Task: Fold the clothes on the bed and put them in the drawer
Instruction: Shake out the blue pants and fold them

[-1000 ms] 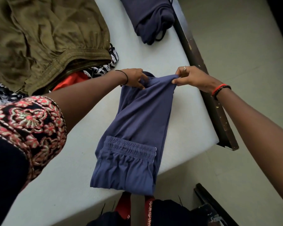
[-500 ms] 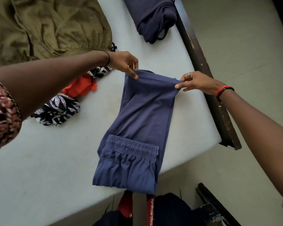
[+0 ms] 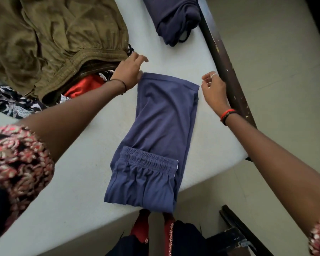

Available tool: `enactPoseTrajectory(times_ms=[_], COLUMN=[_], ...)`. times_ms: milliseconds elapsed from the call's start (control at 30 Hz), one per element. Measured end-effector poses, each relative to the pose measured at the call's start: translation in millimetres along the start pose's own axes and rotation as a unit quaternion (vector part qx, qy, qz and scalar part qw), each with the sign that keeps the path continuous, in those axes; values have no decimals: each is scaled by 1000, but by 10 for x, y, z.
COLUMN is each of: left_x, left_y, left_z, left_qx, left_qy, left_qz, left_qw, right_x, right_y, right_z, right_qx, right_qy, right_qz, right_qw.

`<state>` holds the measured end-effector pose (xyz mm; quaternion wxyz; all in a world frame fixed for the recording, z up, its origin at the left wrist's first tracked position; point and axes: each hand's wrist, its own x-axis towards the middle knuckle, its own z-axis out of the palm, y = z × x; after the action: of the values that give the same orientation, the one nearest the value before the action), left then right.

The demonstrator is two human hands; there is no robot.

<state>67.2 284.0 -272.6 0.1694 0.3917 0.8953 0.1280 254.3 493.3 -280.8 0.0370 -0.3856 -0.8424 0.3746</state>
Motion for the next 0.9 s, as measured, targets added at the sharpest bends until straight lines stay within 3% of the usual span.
enactPoseTrajectory(times_ms=[133, 333, 467, 633, 767, 900], left_x=[-774, -2387, -3038, -3190, -3300, -3527], left_y=[58, 168, 94, 39, 105, 113], left_z=[-9, 333, 668, 989, 1081, 1138], left_qx=[-54, 21, 121, 180, 188, 209], left_qy=[73, -78, -160, -241, -203, -153], left_qz=[145, 255, 254, 223, 215, 205], left_qw=[985, 964, 946, 927, 937, 944], right_x=[-1046, -2975, -3495, -3494, -3529, -3580], right_y=[-137, -23, 132, 335, 348, 338], right_z=[152, 463, 683, 938, 974, 978], right_qx=[-9, -205, -298, -370, -351, -341], right_qy=[-32, -162, -274, -253, -290, -264], right_qz=[-144, -289, -254, -207, -162, -172], right_qw=[989, 921, 879, 870, 876, 886])
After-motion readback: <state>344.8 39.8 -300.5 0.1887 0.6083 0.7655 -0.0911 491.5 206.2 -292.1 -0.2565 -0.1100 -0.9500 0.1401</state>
